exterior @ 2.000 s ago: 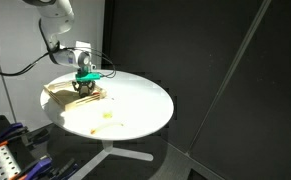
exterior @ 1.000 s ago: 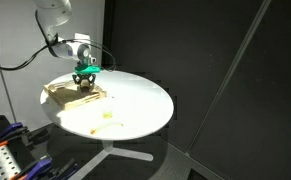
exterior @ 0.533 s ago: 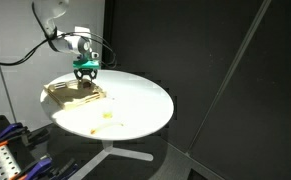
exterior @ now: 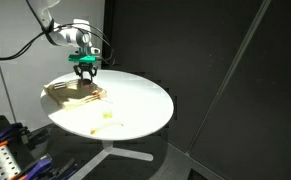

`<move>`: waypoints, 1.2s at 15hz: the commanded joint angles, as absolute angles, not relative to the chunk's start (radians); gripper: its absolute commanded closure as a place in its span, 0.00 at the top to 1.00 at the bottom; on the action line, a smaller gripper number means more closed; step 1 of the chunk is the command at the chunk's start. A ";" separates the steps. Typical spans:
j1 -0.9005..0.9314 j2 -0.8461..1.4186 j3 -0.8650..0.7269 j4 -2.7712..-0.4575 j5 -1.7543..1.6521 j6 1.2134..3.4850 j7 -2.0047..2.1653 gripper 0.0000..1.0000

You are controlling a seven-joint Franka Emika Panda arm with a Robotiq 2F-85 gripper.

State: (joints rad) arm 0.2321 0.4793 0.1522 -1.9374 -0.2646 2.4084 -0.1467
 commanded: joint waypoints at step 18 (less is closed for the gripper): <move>0.191 0.045 0.140 -2.345 -0.060 2.377 0.159 0.32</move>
State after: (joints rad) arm 0.2004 0.1153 0.1432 -2.2748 -0.0501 2.3395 0.0927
